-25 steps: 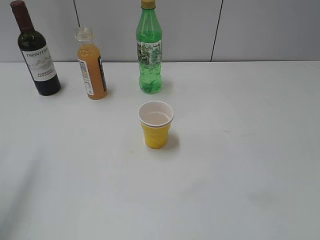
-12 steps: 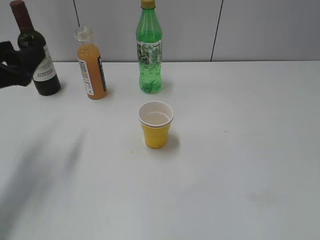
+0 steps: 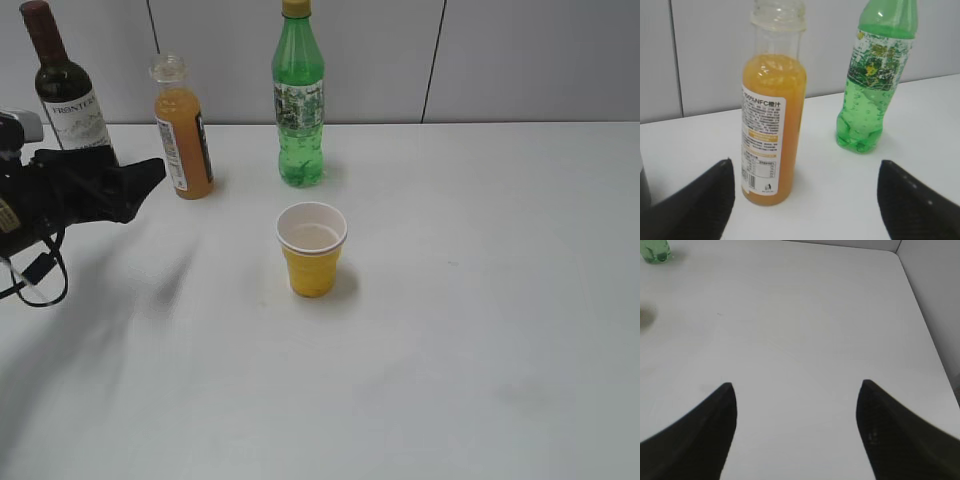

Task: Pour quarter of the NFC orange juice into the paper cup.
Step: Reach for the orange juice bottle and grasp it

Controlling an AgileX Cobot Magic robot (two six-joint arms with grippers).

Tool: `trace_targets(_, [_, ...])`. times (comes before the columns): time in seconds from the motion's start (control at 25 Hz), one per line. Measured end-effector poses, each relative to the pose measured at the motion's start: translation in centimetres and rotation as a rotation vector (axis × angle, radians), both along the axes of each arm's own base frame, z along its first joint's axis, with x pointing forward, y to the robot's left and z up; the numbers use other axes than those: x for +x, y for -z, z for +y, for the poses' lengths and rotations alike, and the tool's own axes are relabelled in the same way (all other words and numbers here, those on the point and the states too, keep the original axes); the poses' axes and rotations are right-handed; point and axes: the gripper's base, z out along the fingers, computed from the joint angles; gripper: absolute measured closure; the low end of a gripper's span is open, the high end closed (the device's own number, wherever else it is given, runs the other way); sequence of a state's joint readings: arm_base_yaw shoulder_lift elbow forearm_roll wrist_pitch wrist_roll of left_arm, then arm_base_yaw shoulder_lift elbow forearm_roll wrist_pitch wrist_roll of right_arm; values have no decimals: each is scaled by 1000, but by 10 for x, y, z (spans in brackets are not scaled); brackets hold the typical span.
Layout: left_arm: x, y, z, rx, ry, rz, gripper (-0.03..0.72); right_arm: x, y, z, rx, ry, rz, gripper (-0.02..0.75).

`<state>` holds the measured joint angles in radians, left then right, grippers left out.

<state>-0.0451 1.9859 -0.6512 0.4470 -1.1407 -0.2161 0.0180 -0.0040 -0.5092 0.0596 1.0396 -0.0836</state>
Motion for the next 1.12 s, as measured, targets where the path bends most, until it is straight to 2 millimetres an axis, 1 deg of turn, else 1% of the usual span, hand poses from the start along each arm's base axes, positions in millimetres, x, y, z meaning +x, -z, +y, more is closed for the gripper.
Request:
trace_targets(0.28, [36,11,-2,-3,1,-43,18,0,0,0,0,0,0,146])
trace_targets(0.52, [55,26,-4,24,18,-27,18,0,0,0,0,0,0,146])
trace_targets(0.8, [81,37,-6,51,24,-28,18,0,0,0,0,0,0,146])
trace_targets(0.96, [93,44,-18,56,51,-41,18,0,0,0,0,0,0,146])
trace_targets(1.12, [103,46,-32,58,78,-64,18,0,0,0,0,0,0,146])
